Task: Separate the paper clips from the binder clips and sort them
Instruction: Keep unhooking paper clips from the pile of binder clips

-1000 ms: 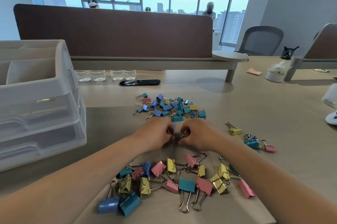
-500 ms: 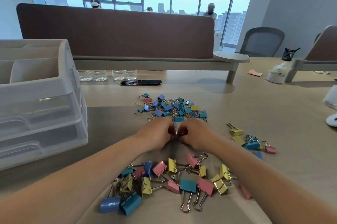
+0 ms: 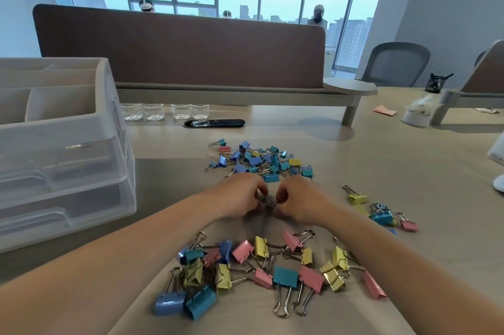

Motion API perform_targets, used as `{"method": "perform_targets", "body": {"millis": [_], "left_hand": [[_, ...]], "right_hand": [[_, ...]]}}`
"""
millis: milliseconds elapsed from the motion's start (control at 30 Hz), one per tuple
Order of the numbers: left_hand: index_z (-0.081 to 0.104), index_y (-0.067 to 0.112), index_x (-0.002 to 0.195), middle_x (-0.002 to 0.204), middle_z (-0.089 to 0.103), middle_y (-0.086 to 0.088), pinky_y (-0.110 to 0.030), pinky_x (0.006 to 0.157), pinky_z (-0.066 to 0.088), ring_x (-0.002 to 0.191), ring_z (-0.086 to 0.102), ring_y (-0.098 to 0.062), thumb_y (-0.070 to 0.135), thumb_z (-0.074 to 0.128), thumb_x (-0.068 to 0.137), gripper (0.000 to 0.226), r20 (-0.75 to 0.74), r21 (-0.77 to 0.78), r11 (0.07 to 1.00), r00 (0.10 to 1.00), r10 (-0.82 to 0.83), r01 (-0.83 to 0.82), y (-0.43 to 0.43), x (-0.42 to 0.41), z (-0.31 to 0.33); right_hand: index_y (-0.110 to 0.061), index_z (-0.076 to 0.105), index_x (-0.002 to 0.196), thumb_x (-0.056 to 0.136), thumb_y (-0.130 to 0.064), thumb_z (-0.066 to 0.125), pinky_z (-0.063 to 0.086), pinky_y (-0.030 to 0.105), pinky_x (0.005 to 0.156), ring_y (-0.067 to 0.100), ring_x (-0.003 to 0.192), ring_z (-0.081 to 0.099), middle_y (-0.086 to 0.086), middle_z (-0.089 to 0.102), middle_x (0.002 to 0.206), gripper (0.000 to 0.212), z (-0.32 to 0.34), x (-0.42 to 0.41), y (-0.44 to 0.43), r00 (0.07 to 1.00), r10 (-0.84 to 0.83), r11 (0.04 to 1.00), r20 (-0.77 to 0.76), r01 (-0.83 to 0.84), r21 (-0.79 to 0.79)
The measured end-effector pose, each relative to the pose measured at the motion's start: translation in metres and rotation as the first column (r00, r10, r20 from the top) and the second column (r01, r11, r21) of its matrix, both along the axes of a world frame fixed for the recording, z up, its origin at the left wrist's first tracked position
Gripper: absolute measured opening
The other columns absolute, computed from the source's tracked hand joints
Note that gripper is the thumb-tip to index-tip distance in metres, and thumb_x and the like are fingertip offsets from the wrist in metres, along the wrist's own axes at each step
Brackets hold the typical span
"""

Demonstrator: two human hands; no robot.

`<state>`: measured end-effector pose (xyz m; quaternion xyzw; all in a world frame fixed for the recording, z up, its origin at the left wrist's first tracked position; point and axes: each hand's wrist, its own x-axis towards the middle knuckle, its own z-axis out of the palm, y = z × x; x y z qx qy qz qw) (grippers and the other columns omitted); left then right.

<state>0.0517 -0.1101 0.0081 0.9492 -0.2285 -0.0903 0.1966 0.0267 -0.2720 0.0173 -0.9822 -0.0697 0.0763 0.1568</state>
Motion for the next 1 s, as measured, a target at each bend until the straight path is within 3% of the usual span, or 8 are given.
{"method": "perform_targets", "body": {"millis": [200, 367, 533, 733, 867, 1000], "left_hand": [[0.064, 0.023, 0.109, 0.108, 0.064, 0.004, -0.020, 0.075, 0.041, 0.093, 0.057, -0.010, 0.013, 0.061, 0.092, 0.020, 0.070, -0.015, 1.000, 0.998, 0.000, 0.001, -0.001, 0.000, -0.003], [0.064, 0.022, 0.102, 0.105, 0.065, 0.003, -0.030, 0.087, 0.051, 0.095, 0.059, -0.013, 0.012, 0.060, 0.092, 0.015, 0.097, -0.036, 0.999, 0.995, 0.016, -0.012, 0.001, -0.001, -0.008], [0.065, 0.021, 0.097, 0.100, 0.066, 0.001, -0.034, 0.087, 0.052, 0.090, 0.061, -0.014, 0.011, 0.060, 0.091, 0.013, 0.129, -0.033, 0.999, 0.991, 0.017, -0.013, 0.000, 0.000, -0.012], [0.063, 0.016, 0.096, 0.092, 0.065, -0.004, -0.042, 0.081, 0.054, 0.083, 0.061, -0.019, 0.016, 0.058, 0.091, 0.008, 0.155, 0.038, 0.999, 0.988, 0.017, -0.024, -0.001, 0.000, -0.015], [0.062, 0.015, 0.088, 0.082, 0.063, -0.004, -0.040, 0.071, 0.053, 0.074, 0.060, -0.019, 0.014, 0.055, 0.091, 0.008, 0.196, 0.074, 0.997, 0.980, -0.024, 0.010, 0.000, -0.004, -0.015], [0.061, 0.017, 0.082, 0.077, 0.060, -0.002, -0.036, 0.064, 0.051, 0.069, 0.058, -0.017, 0.013, 0.054, 0.091, 0.013, 0.224, 0.083, 0.996, 0.973, -0.051, 0.033, 0.002, -0.007, -0.015]], "right_hand": [[-0.015, 0.069, 0.106, 0.090, -0.025, 0.068, 0.058, 0.032, 0.082, 0.019, 0.091, 0.066, 0.003, 0.069, 0.100, 0.018, -0.004, 0.005, 0.005, 1.000, -0.001, 0.999, -0.003, 0.000, -0.036], [-0.020, 0.068, 0.105, 0.091, -0.020, 0.063, 0.058, 0.034, 0.077, 0.015, 0.083, 0.064, 0.000, 0.067, 0.095, 0.015, -0.010, 0.007, 0.009, 0.999, 0.017, 0.998, 0.033, -0.015, -0.061], [-0.021, 0.069, 0.102, 0.091, -0.020, 0.061, 0.058, 0.032, 0.073, 0.016, 0.079, 0.064, 0.000, 0.066, 0.089, 0.013, -0.010, 0.009, 0.013, 0.999, 0.030, 0.995, 0.015, -0.028, -0.096], [-0.012, 0.064, 0.095, 0.093, -0.012, 0.056, 0.054, 0.032, 0.071, 0.018, 0.075, 0.059, 0.005, 0.063, 0.088, 0.009, -0.006, 0.008, 0.017, 0.996, 0.083, 0.973, -0.013, -0.084, -0.214], [-0.010, 0.061, 0.094, 0.094, -0.009, 0.053, 0.039, 0.026, 0.056, 0.018, 0.070, 0.049, 0.005, 0.056, 0.083, 0.009, 0.000, 0.007, 0.022, 0.993, 0.114, 0.955, -0.043, -0.122, -0.271], [-0.011, 0.059, 0.093, 0.093, -0.007, 0.052, 0.039, 0.027, 0.056, 0.018, 0.069, 0.049, 0.004, 0.053, 0.078, 0.008, 0.003, 0.005, 0.026, 0.991, 0.123, 0.944, -0.060, -0.135, -0.301]]}}
